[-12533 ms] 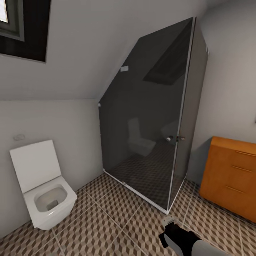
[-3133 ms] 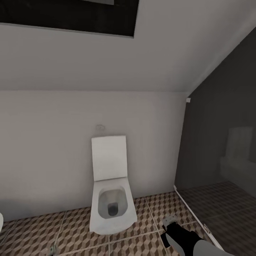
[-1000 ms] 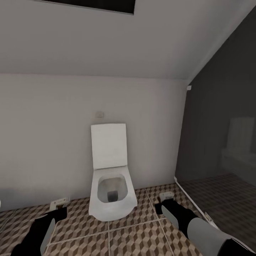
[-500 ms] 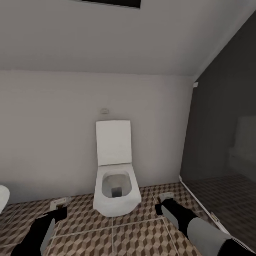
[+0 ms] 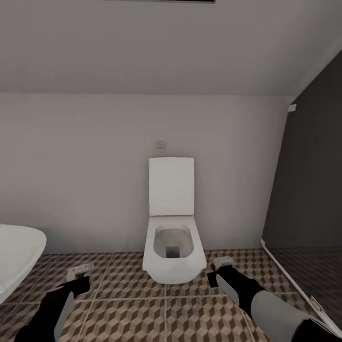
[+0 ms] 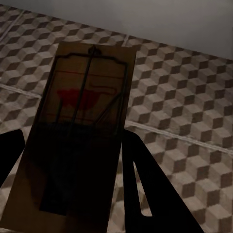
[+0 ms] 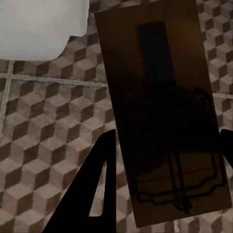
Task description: Take the four mousetraps from the cabinet in the bathroom and place them on the bathroom floor. Make sure all four end up on the same floor surface, and ensure that at least two of them are either under or directly next to the same bathroom sink.
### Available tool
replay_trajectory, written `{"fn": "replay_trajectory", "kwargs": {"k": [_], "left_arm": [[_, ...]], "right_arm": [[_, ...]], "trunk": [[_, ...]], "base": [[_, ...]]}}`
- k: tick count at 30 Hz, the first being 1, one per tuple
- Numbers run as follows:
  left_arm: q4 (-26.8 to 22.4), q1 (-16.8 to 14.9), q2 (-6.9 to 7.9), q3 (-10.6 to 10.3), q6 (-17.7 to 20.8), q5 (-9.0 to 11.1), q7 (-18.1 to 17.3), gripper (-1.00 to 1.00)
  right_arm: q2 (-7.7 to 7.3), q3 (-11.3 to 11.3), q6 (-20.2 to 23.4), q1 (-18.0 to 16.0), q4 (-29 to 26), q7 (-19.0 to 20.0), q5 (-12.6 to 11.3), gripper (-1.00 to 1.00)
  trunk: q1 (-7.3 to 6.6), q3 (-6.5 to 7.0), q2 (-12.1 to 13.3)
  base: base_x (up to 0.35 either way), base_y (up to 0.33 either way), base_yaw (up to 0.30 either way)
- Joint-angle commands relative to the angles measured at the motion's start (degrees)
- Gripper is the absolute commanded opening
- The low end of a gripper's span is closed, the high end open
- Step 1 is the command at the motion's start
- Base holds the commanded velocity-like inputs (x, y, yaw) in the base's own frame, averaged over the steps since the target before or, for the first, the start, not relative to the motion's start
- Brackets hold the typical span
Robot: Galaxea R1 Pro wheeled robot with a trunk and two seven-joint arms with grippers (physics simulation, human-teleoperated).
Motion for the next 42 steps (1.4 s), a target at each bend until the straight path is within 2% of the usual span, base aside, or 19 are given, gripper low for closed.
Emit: {"fn": "replay_trajectory", "kwargs": {"k": [1,8,22,42], "left_arm": [[-0.1,0.0,-0.01,0.0,0.3,0.1,0.2,-1.00],[-0.2,0.0,-0.63,-0.1,0.1,0.1,0.3,-1.00],[-1.1,0.0,-0.76,-0.2,0.2,0.1,0.2,-1.00],[-1.3,0.0,-0.76,-0.1,0.1,0.1,0.2,-1.00]], "right_arm": [[-0.08,0.4,0.2,0.0,-0.2,-0.3,-0.7,-1.00],[-0.12,0.4,0.2,0.0,-0.2,-0.3,-0.8,-1.00],[-0.17,0.4,0.1,0.0,-0.2,-0.3,-0.8,-1.00],[-0.26,0.4,0.1,0.0,-0.2,-0.2,-0.8,-1.00]], "trunk": [[-0.01,-0.07,0.0],[-0.01,-0.07,0.0],[-0.01,-0.07,0.0],[-0.01,-0.07,0.0]], "base": [[0.000,0.000,0.099],[0.006,-0.013,0.032],[0.105,-0.195,0.001],[0.007,-0.011,0.000]]}}
